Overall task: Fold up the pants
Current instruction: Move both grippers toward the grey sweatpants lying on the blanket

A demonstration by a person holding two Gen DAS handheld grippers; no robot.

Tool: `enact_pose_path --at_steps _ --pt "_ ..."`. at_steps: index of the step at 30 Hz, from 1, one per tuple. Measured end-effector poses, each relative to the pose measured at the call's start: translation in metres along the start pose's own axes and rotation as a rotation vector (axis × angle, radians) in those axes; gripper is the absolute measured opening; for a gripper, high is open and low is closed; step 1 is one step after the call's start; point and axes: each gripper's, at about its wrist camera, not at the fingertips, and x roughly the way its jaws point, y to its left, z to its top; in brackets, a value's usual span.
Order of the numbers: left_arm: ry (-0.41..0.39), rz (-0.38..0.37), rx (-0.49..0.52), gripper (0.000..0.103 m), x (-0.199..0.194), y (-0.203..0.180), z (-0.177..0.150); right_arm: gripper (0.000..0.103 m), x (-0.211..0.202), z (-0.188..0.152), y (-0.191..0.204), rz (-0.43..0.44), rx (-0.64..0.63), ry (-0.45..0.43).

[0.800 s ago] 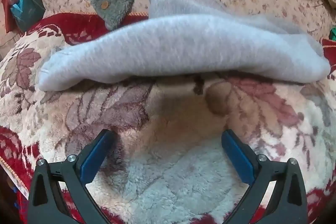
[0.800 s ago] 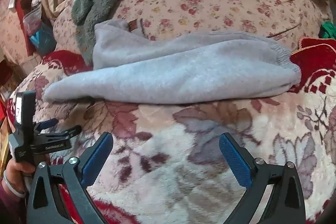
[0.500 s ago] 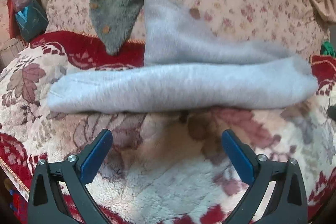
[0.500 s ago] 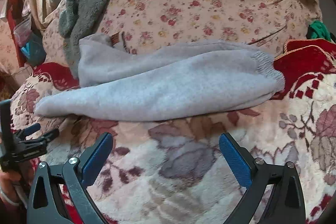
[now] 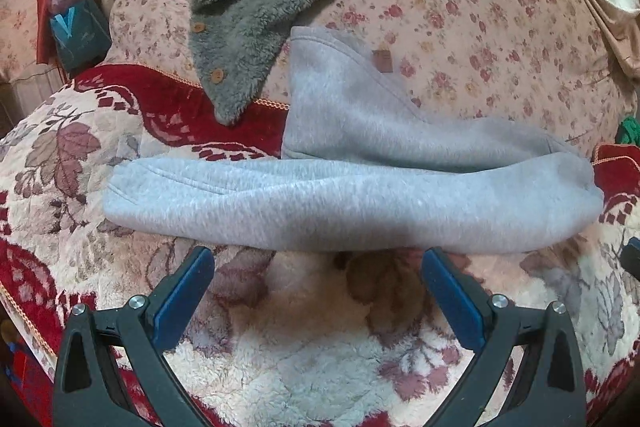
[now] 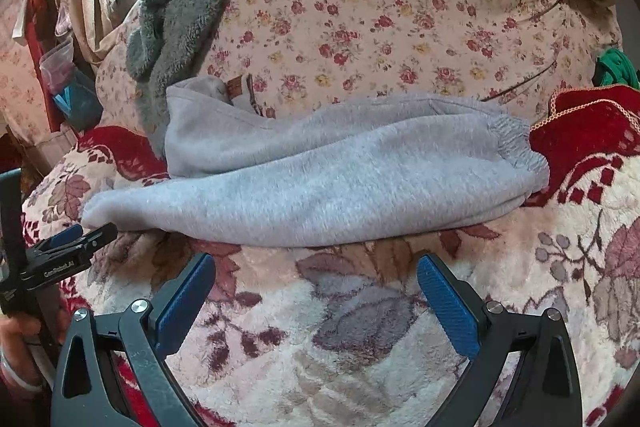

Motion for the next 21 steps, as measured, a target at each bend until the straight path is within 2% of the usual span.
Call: enact_pose_path --at_steps 4,5,12,16,21 --pt "-0.007 0.022 0.04 0.103 0.003 0.001 -0.007 0.103 -0.003 0.001 -0.002 -0.017 -0.029 -0.023" --pt "0.018 0.011 0.026 0.103 0.005 0.003 -0.005 0.103 -0.002 0.001 -0.002 -0.023 -0.036 -0.021" --pt "-0.057 0.044 0.052 0.103 0.002 0.005 -0.011 0.103 0.004 0.002 0.001 -0.047 -0.074 0.016" --pt "-0.044 0.043 0.039 0.103 0.003 0.008 -0.01 0.103 0.008 0.01 -0.005 -0.039 -0.085 -0.003" --pt "-0.009 0.026 0.01 0.103 0.008 0.012 -0.008 0.103 0.023 0.033 -0.035 -0.038 -0.085 -0.006"
